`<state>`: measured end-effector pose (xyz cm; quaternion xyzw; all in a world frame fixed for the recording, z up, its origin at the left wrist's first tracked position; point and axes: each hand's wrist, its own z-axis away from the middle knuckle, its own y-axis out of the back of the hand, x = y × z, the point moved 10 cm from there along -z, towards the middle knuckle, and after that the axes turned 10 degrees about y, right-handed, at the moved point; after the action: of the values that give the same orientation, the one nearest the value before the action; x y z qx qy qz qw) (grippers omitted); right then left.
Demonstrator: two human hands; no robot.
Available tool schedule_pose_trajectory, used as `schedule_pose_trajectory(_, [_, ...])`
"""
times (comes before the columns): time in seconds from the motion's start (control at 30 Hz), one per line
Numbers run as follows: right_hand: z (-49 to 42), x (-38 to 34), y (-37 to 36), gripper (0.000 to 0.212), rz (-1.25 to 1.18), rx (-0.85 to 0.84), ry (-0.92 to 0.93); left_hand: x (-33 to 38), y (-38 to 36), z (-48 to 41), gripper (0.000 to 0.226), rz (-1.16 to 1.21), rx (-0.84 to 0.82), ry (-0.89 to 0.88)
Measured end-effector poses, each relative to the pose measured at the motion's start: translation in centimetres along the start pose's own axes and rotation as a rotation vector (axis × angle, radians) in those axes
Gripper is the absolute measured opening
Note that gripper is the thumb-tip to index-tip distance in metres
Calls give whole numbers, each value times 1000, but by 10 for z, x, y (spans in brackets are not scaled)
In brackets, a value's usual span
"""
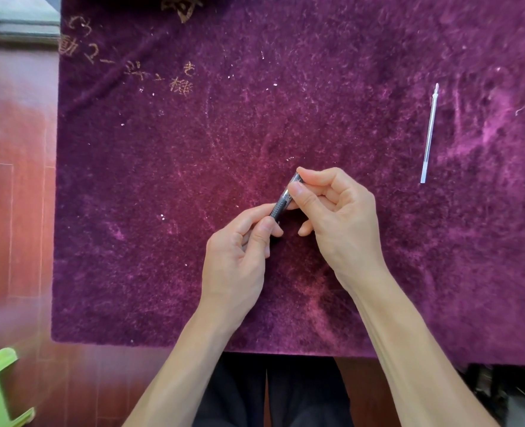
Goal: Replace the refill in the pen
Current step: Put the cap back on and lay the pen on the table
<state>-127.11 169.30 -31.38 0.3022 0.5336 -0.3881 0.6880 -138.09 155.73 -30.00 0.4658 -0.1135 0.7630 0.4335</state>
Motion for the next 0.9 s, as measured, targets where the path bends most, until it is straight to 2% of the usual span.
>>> schedule_pose_trajectory(0.3, [5,-11,-7,18,55,-87,-49,5,-1,14,19,30,-10,149])
schedule_pose_trajectory(0.43, [11,-16,-3,20,63,-4,-59,17,1,19,13,-52,22,161])
schedule_pose_trajectory(0.6, [23,-18,22,6,100,125,-89,34,4,12,17,-225,107,124])
schedule_pose_trajectory(0.7, [42,-16,45,10,205,148,-193,46,8,8,15,-326,120,155])
schedule_pose_trajectory(0.9, [94,-13,86,20,391,79,-410,71,15,-11,14,-385,111,284])
